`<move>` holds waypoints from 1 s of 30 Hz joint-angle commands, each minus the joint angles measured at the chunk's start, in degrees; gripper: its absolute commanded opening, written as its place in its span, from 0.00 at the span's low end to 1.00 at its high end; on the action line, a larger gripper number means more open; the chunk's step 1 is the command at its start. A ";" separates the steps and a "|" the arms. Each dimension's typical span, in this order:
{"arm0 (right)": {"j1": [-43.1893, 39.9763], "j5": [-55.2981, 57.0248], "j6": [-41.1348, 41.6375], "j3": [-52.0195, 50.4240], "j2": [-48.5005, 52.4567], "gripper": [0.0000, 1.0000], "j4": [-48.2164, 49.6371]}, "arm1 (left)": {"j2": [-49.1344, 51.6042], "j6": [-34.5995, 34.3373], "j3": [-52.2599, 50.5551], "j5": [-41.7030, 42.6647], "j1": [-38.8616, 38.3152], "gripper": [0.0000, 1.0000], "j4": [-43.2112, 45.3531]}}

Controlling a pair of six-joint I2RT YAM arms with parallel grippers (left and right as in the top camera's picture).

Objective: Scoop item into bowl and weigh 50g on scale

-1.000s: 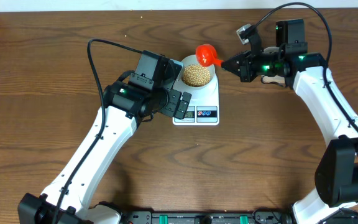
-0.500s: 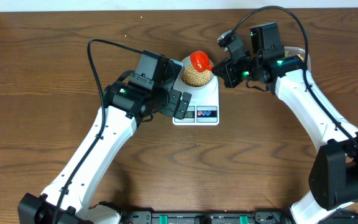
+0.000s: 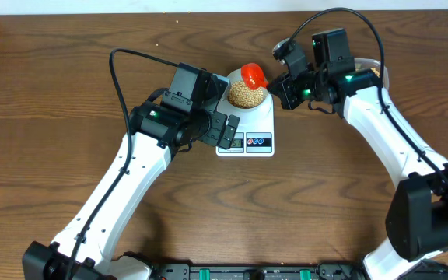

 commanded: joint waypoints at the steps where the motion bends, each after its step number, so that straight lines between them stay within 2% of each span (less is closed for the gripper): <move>1: 0.17 0.11 -1.07 0.66 1.92 0.01 0.15 | -0.22 -0.02 -0.55 -0.76 0.24 0.98 0.02; 30: 3.06 6.80 -1.99 0.66 5.97 0.01 0.59 | -0.22 -0.02 -0.55 -0.76 0.24 0.98 0.02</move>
